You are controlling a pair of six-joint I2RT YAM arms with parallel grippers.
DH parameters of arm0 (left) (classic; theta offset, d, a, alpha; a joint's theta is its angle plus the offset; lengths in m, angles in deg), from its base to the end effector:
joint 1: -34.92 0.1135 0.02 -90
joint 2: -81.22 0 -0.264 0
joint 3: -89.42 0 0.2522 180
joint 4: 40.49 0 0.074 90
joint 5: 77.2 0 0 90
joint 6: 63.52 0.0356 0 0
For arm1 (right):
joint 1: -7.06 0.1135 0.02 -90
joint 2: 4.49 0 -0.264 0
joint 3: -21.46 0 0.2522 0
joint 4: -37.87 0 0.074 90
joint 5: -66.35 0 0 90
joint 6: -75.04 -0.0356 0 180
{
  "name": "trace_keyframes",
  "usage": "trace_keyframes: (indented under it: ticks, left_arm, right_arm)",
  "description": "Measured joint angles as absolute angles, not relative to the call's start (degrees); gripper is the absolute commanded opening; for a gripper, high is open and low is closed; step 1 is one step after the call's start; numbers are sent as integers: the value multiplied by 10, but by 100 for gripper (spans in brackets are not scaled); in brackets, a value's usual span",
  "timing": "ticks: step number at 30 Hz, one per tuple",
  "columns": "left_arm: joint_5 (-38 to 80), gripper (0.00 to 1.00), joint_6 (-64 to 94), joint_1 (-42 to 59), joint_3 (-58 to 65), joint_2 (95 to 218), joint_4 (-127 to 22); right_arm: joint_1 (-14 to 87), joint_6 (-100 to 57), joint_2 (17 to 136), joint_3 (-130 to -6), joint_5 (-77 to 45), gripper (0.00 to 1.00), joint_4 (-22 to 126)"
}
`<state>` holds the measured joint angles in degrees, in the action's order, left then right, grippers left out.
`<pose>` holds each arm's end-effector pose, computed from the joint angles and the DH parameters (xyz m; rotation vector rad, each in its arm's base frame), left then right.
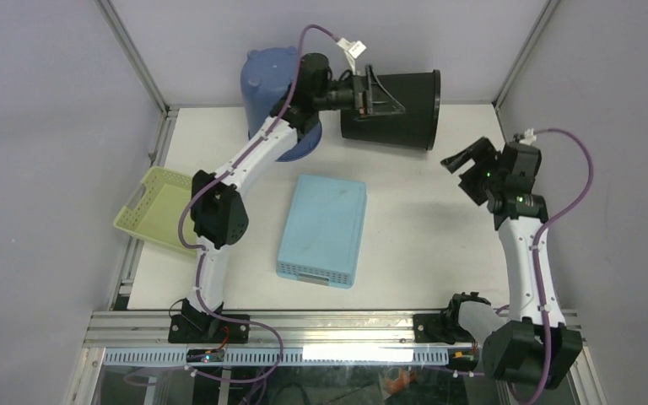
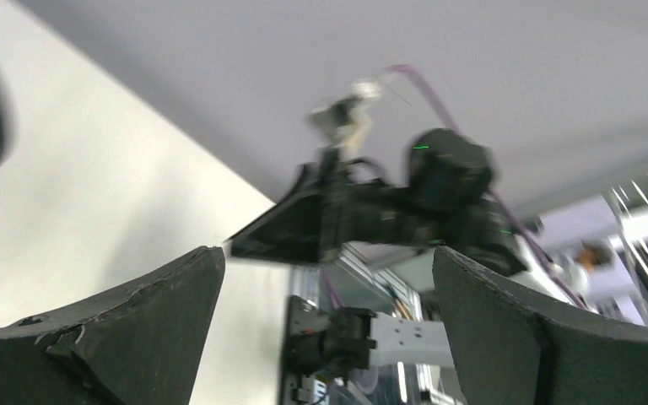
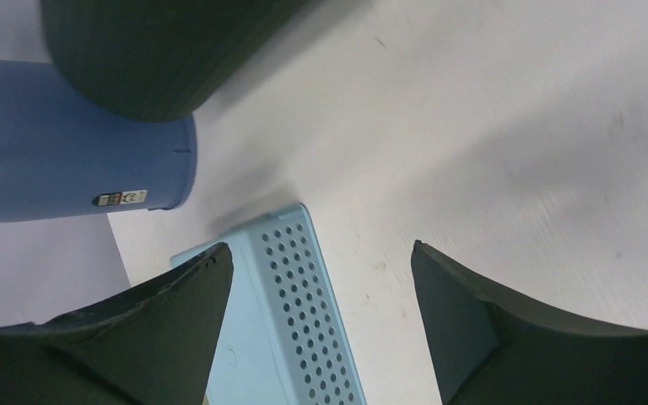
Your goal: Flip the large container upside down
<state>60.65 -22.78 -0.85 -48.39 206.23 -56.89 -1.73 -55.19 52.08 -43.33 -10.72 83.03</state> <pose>0.4025 -0.3225 0.3795 0.5344 1.8793 -1.7344 0.2098 -0.0244 0.3046 0.8173 2.0992 0.5495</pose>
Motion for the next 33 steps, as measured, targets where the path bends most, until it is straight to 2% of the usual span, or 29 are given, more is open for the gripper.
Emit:
trace_keyframes:
  ticks: [6,11,20,28,33]
  left_arm:
    - [502,99,-142,65,-416,1994,-662]
    - [455,99,-98,52,-335,1933,-699]
    - [406,99,-50,39,-220,1830,-737]
    - [381,99,-23,39,-193,1791,-749]
    - [381,99,-11,39,-186,1791,-757]
  right_arm:
    - [-9,-482,644,-604,-107,85,818]
    - [0,-454,785,-716,-94,84,782]
    - [9,-407,951,-780,-78,84,648]
    - [12,-388,1117,-928,-36,83,601]
    - [14,-384,1154,-948,4,72,585]
